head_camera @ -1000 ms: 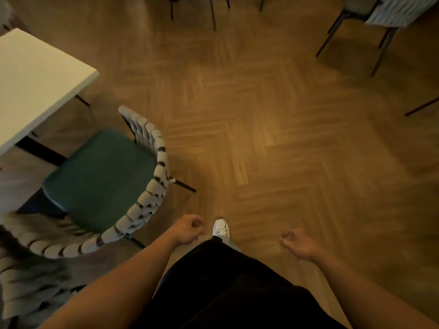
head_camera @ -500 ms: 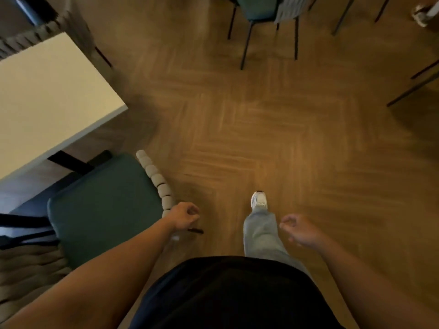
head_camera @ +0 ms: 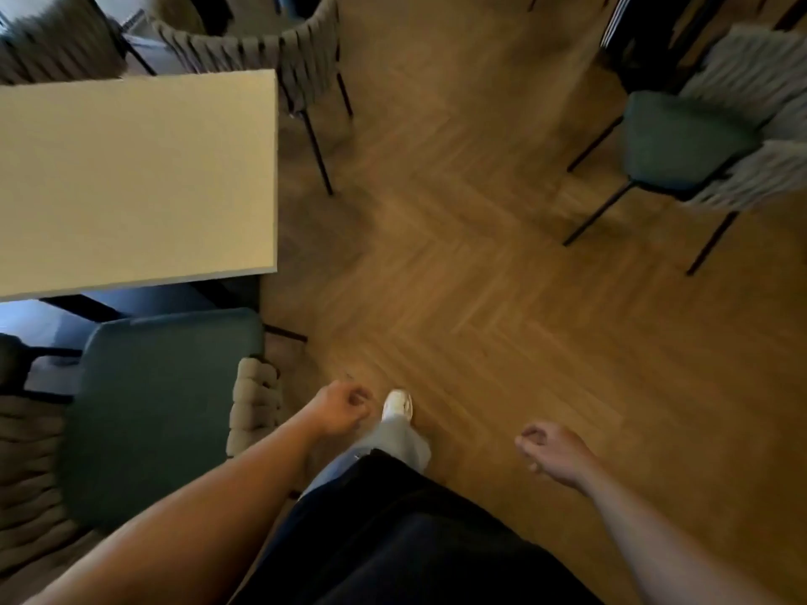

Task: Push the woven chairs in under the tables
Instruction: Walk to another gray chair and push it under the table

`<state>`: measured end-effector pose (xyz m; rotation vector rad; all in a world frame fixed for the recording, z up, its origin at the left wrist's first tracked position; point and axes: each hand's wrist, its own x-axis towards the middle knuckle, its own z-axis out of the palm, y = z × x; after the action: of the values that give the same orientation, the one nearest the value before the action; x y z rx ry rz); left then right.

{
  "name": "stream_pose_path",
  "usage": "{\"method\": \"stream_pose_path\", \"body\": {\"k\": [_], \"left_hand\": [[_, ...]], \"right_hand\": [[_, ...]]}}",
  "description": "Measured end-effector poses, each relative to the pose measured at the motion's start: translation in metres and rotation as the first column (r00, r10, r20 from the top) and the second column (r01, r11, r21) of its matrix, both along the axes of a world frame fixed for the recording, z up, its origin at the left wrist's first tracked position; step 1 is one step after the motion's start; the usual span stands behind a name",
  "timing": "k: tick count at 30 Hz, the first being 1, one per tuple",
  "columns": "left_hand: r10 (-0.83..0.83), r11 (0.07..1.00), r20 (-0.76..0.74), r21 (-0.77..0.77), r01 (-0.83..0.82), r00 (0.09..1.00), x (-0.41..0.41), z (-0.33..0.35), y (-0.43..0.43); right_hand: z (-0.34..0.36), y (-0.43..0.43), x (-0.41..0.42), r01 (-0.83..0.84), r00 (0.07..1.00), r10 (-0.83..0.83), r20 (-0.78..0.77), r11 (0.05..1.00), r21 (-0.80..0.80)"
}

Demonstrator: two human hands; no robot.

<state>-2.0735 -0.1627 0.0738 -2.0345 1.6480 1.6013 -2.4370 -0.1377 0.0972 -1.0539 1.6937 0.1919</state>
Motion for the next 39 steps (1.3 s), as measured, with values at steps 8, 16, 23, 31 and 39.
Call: {"method": "stream_pose_path", "body": {"k": [8, 16, 23, 31, 39], "left_hand": [[0.111, 0.993, 0.002, 0.044, -0.111, 0.994, -0.014, -0.025, -0.196], [0.092, 0.996, 0.024, 0.003, -0.092, 0.995, 0.004, -0.003, -0.418], [0.294, 0.955, -0.007, 0.042, -0.293, 0.956, 0.020, -0.021, -0.560], [0.589, 0.799, 0.129, 0.054, -0.599, 0.798, 0.030, -0.026, -0.668], [0.683, 0.729, 0.123, -0.169, -0.663, 0.720, 0.163, 0.000, -0.823]], "right_hand": [[-0.019, -0.225, -0.018, -0.054, 0.998, 0.056, -0.030, 0.997, 0.050], [-0.007, -0.460, 0.009, -0.098, 0.995, 0.098, -0.001, 0.993, -0.073], [-0.031, -0.677, 0.047, -0.280, 0.959, 0.284, 0.018, 0.953, -0.112], [-0.033, -0.908, 0.099, -0.565, 0.825, 0.565, -0.007, 0.825, -0.011], [-0.030, -1.070, 0.245, -0.716, 0.698, 0.716, 0.006, 0.698, -0.001]]}}
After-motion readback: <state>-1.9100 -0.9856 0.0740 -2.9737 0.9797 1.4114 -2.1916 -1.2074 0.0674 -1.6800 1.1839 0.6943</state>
